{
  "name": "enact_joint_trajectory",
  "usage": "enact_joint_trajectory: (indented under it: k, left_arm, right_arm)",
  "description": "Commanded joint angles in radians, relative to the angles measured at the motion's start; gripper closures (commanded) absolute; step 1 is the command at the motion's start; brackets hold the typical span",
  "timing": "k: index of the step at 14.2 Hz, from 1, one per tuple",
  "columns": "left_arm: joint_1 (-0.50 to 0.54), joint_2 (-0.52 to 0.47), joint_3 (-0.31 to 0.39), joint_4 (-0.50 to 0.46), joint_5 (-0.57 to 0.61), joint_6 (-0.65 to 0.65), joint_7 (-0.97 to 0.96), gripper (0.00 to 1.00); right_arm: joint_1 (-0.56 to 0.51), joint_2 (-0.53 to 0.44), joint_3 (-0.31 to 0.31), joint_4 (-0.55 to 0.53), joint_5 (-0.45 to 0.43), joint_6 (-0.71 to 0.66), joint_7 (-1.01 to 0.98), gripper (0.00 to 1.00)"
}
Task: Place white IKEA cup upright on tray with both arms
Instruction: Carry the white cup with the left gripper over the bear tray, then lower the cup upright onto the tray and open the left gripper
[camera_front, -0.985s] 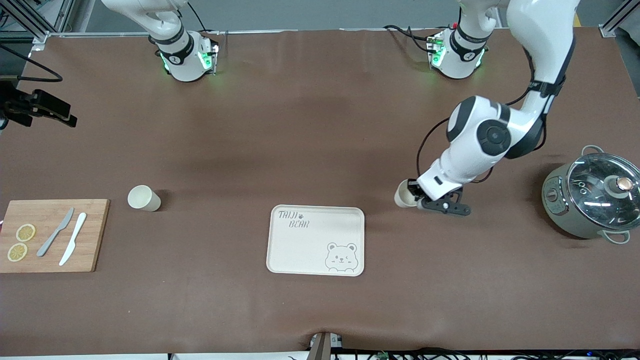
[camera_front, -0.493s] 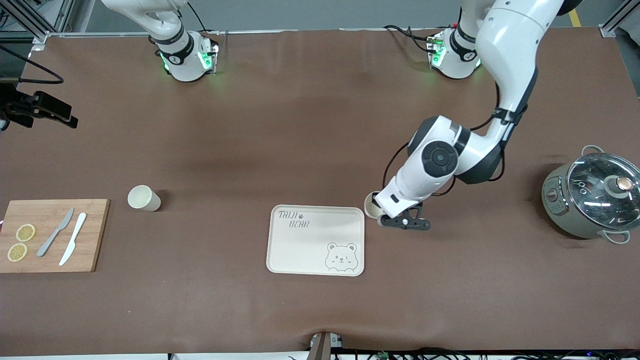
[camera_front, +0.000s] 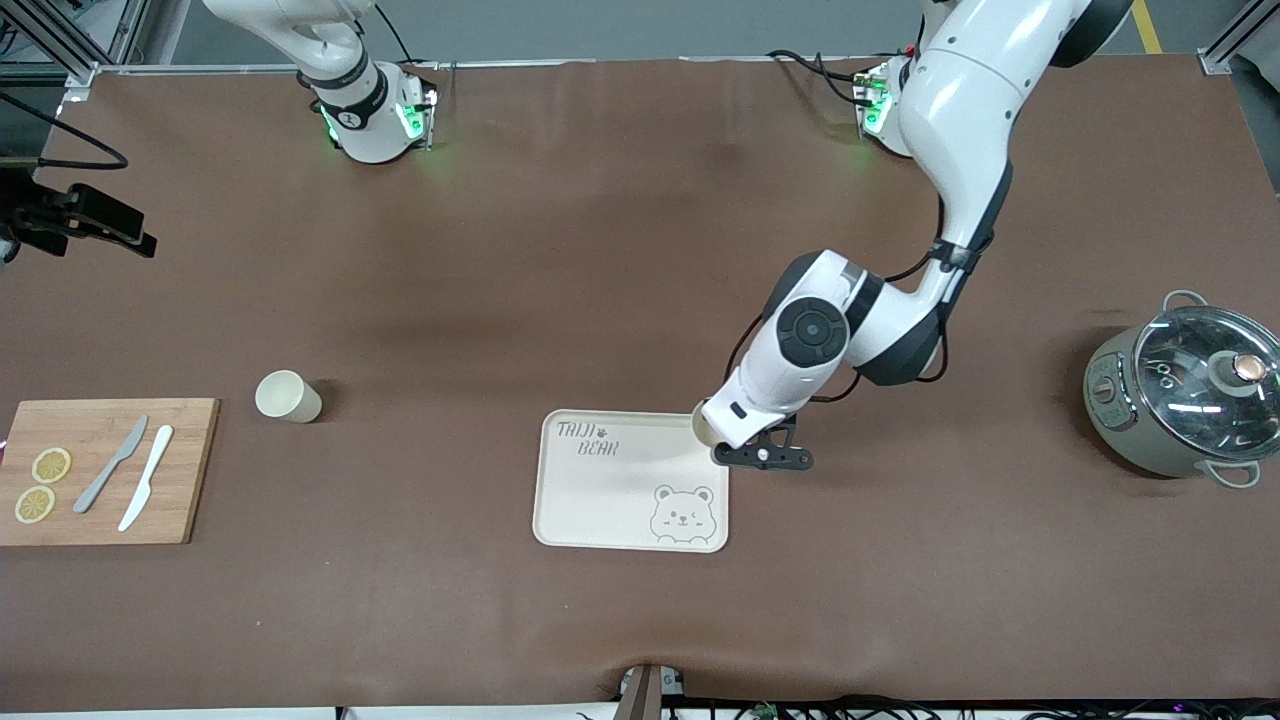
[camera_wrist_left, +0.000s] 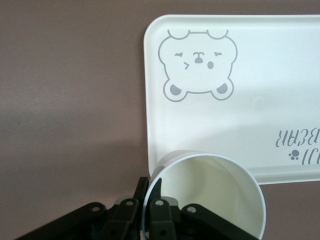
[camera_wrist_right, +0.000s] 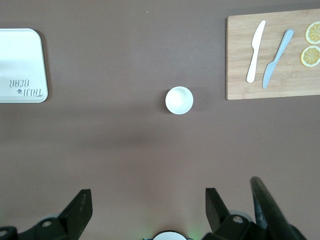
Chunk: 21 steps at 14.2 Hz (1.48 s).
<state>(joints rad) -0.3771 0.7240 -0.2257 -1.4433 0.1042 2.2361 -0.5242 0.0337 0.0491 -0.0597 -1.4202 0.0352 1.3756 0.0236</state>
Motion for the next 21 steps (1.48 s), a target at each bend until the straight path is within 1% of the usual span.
enact_joint_trajectory:
  k: [1,5,7,10,13,18,21]
  left_arm:
    - [-0.031,0.051,0.019,0.063,0.025,0.005,-0.039,1.0]
    - [-0.036,0.072,0.019,0.064,0.025,0.053,-0.049,1.0]
    - [-0.046,0.095,0.023,0.087,0.025,0.063,-0.053,1.0]
    - [-0.123,0.113,0.121,0.112,0.02,0.074,-0.071,1.0]
    - [-0.126,0.117,0.126,0.11,0.02,0.111,-0.069,1.0]
    - [-0.128,0.15,0.126,0.113,0.019,0.197,-0.092,1.0]
    - [-0.128,0.167,0.126,0.113,0.019,0.217,-0.094,1.0]
  right_arm:
    - [-0.014,0.006,0.005,0.013,0.014,-0.012,-0.01,0.0]
    - [-0.014,0.009,0.005,0.012,0.014,-0.013,-0.01,0.0]
    - [-0.014,0.009,0.005,0.012,0.014,-0.013,-0.01,0.0]
    - [-0.014,0.009,0.005,0.012,0.014,-0.013,-0.008,0.0]
    - [-0.014,0.009,0.005,0.012,0.014,-0.013,-0.01,0.0]
    - [-0.014,0.011,0.005,0.012,0.014,-0.013,-0.008,0.0]
    - [-0.015,0.011,0.005,0.012,0.014,-0.013,-0.01,0.0]
